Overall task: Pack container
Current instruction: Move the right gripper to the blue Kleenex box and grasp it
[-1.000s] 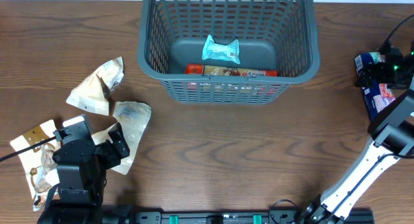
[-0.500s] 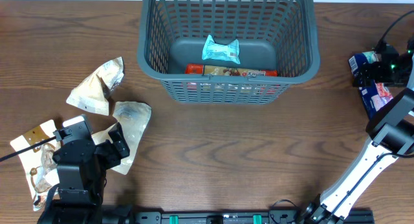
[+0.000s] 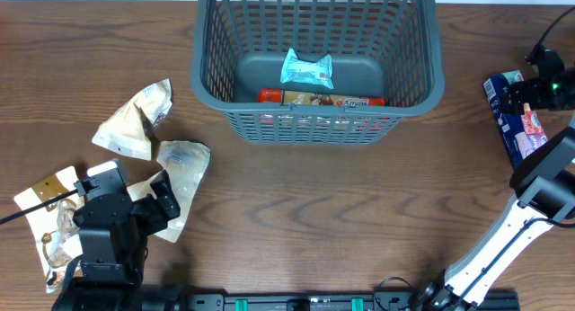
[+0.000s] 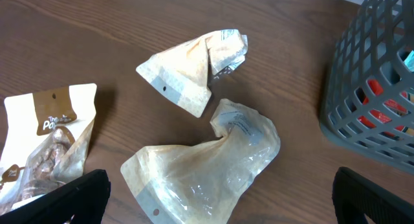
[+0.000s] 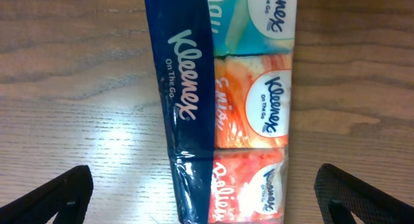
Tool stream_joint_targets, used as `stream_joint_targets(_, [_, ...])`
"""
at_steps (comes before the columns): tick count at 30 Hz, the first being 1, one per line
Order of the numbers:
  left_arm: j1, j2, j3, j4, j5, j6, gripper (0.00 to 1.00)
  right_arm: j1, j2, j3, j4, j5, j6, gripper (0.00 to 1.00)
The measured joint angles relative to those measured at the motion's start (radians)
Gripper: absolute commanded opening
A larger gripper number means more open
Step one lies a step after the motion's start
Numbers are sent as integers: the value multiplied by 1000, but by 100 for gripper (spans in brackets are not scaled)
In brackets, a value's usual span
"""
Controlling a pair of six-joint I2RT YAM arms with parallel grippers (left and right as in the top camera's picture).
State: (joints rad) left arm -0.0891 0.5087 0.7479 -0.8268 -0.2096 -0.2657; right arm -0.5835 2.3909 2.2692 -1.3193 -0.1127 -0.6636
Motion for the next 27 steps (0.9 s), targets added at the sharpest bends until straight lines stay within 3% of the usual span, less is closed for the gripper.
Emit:
stream_joint_targets(11, [0,0,0,0,0,0,99,-58,-2,-27,65,-11,-27,97])
stream_joint_targets(20, [0,0,0,25,0,0,99,-47,-5,-272,193,-22,-38,97])
stream_joint_targets(25, [0,0,0,27,0,0,99,-37,-19,-344,238,-16,-50,68])
stream_joint_targets(27, [0,0,0,28,0,0,99,-36,-24,-353,236,-18,-45,50])
